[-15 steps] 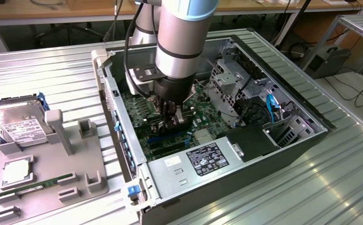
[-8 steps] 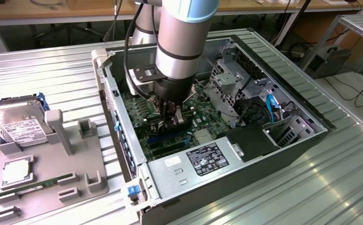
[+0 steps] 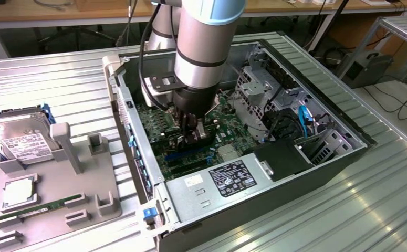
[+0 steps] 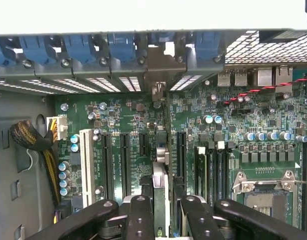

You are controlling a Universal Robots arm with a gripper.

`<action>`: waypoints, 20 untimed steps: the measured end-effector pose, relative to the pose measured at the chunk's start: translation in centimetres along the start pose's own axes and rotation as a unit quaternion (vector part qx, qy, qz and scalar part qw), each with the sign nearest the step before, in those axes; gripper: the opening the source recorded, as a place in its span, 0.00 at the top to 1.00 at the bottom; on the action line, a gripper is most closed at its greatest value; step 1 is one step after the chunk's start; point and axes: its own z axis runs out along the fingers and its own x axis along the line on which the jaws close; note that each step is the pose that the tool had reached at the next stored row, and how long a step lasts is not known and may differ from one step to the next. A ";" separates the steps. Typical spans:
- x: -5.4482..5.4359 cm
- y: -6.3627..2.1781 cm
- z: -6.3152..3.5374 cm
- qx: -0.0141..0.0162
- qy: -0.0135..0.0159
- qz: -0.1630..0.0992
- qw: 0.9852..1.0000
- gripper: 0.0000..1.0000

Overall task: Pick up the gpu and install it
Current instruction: 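Insert the gpu into the slot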

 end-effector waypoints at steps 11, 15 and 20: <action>0.0 0.00 0.05 0.000 0.004 0.000 1.000 0.74; 0.0 0.00 0.05 0.000 0.007 0.000 1.000 0.74; 0.0 0.02 0.08 0.000 0.012 0.000 1.000 0.74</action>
